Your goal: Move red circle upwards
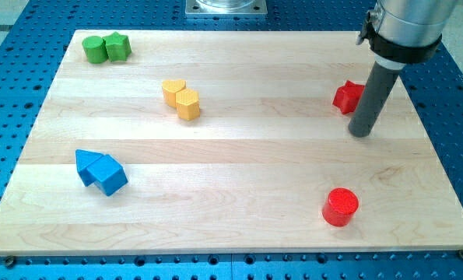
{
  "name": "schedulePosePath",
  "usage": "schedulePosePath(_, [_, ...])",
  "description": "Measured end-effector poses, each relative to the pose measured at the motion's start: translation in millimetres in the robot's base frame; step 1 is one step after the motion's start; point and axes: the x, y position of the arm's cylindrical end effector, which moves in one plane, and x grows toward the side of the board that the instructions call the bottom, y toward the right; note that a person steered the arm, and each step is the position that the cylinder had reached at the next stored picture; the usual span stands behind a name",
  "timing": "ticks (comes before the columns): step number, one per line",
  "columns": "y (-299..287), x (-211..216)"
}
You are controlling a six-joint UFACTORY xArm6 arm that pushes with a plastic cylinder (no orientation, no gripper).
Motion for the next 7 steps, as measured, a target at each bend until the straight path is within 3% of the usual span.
schedulePosePath(4, [-11,11])
schedulePosePath(5, [7,78])
schedulePosePath(6, [-11,166])
schedulePosePath(7, [-35,164])
